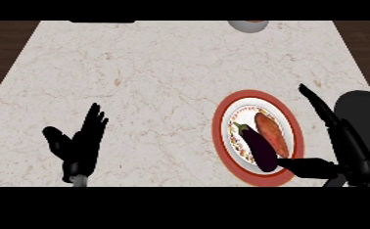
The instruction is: Pick the sweet potato from the plate and place it in the pan
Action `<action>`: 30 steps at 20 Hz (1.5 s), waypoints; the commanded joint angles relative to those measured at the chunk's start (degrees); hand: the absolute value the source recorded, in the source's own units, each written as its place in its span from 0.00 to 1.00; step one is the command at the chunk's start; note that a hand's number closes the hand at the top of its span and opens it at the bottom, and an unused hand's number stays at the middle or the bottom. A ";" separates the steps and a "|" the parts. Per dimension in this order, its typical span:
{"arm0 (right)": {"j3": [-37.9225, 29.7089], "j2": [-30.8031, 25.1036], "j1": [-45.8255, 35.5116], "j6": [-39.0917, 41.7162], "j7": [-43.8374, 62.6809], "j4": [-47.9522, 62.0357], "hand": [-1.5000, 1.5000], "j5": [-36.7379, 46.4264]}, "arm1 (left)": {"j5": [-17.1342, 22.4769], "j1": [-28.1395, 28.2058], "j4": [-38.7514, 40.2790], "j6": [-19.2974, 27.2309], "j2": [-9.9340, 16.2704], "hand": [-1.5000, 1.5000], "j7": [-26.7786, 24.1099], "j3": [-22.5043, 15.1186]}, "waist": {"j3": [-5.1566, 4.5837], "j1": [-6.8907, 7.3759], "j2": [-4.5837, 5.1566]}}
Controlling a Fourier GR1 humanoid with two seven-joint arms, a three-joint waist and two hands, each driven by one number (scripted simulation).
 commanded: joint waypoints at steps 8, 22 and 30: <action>9.94 -8.37 -18.48 25.38 23.81 9.07 0.00 6.96 | -1.52 0.40 -3.22 0.31 -0.05 0.50 2.56 -2.10 | 0.03 1.68 0.09; 8.97 -0.48 -27.39 42.75 21.82 25.74 0.00 9.28 | -0.97 -0.93 1.45 -2.64 -0.34 0.50 0.90 3.98 | 0.07 -0.18 -0.01; 4.95 3.52 -23.48 38.72 12.91 28.37 0.00 17.30 | -2.69 -2.40 3.35 -3.72 -2.62 0.50 0.84 5.75 | 0.08 -0.34 -0.02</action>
